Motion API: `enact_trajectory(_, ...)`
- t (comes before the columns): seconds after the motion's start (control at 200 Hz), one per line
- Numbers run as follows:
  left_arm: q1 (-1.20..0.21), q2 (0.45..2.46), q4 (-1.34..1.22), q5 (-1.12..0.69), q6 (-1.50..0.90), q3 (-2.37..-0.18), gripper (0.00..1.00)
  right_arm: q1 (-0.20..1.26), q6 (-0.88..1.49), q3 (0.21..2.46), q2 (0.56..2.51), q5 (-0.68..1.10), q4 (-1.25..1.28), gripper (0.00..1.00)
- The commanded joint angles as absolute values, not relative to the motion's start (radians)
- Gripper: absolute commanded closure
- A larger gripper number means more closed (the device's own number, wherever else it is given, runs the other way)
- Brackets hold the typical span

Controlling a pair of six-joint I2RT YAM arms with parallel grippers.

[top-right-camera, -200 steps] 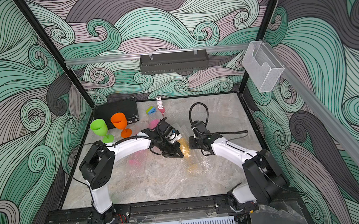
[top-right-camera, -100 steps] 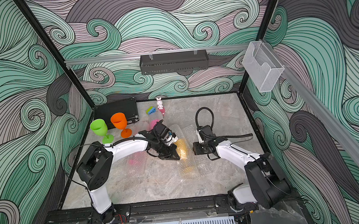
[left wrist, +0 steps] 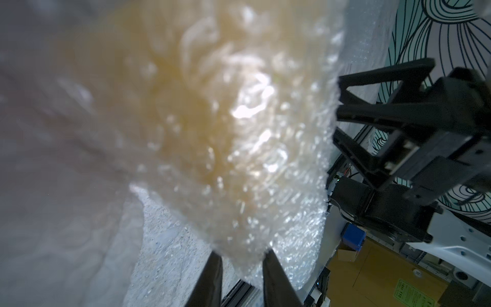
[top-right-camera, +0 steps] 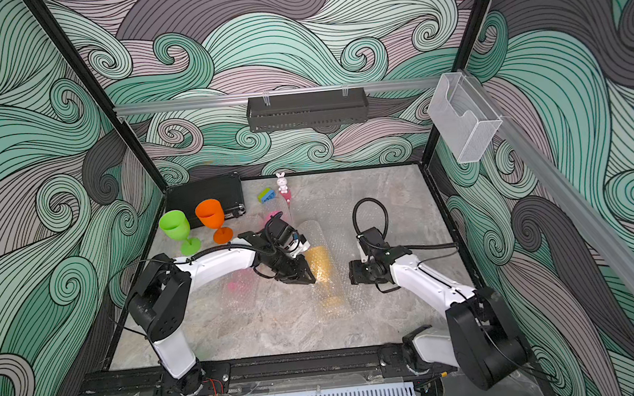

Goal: Unpack wine glasses from bubble wrap
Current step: Unwrap the bubble wrap.

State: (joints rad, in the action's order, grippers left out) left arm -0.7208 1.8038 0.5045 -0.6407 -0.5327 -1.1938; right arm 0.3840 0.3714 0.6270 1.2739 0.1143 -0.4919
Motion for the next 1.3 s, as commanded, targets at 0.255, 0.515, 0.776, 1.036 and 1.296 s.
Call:
enact_trajectory(0.255, -0.71, 1.744, 0.543, -0.658, -0.541, -1.247, 0.67, 0.382, 0.41, 0.6, 1.357, 0.213, -0.402, 0.49)
enact_trajectory(0.515, -0.709, 1.749, 0.542, -0.661, -0.549, -1.279, 0.6, 0.382, 0.404, 0.613, 1.313, 0.219, -0.38, 0.91)
enact_trajectory(0.776, -0.709, 1.79, 0.563, -0.66, -0.543, -1.353, 0.53, 0.37, 0.408, 0.675, 1.175, 0.144, -0.439, 1.0)
enact_trajectory(1.036, -0.709, 1.873, 0.581, -0.645, -0.533, -1.449, 0.51, 0.327, 0.426, 0.713, 1.063, 0.082, -0.496, 1.0)
enact_trajectory(1.296, -0.712, 1.944, 0.624, -0.617, -0.527, -1.539, 0.48, 0.284, 0.449, 0.717, 0.982, 0.125, -0.578, 1.0)
